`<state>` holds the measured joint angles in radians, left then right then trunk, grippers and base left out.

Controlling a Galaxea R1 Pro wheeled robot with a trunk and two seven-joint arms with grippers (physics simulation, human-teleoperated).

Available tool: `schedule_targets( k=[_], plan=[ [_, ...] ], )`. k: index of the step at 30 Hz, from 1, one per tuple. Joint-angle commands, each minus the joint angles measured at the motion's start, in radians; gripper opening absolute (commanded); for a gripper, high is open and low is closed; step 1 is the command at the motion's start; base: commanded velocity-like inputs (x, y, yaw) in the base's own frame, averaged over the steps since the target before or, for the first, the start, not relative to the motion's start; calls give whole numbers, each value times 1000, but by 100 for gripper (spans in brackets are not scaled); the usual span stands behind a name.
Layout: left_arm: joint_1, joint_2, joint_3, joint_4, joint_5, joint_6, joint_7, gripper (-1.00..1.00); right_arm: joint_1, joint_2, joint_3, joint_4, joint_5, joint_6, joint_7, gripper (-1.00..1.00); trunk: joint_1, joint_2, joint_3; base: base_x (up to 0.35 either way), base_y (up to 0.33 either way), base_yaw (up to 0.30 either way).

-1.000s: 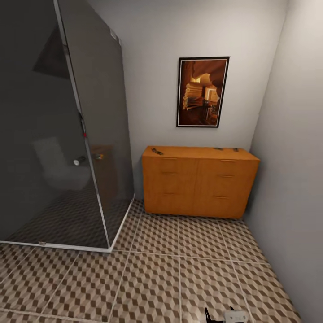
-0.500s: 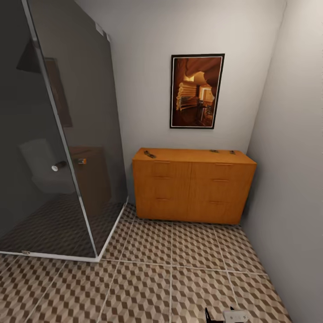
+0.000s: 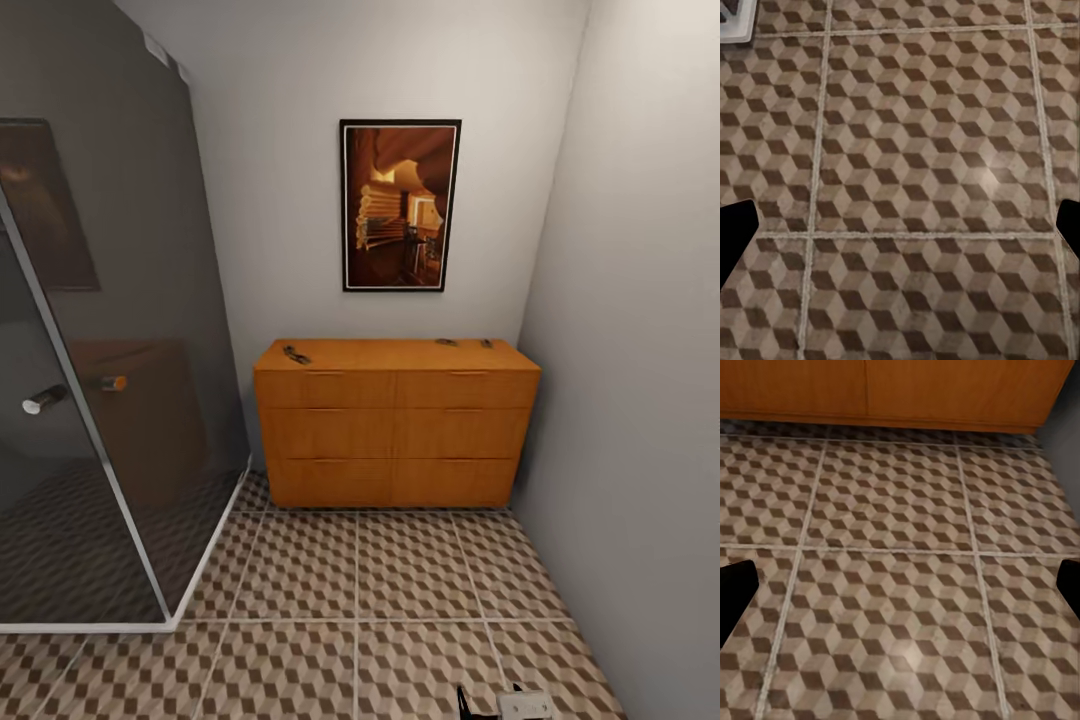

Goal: Take the four mousetraps from the cabinet in the bathroom and place them on the bathroom floor. Make sure all four end up on the same floor surface, and ensure that at least two of them are either under or directly next to the same bathroom sink.

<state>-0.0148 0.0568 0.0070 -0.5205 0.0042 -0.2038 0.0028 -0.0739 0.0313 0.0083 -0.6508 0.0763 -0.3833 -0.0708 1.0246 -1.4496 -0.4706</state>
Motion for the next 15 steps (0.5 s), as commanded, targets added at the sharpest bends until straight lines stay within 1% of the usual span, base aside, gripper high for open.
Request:
schedule_targets(
  k=[1,15],
  plan=[
    [0,0,1,1,0,-3,0,100,-1,0,1,1,8,-2,-7,100,0,0,-1,264,-1,-38],
    [0,0,1,1,0,-3,0,100,0,1,1,1,8,-2,-7,100,0,0,-1,264,0,-5]
  ],
)
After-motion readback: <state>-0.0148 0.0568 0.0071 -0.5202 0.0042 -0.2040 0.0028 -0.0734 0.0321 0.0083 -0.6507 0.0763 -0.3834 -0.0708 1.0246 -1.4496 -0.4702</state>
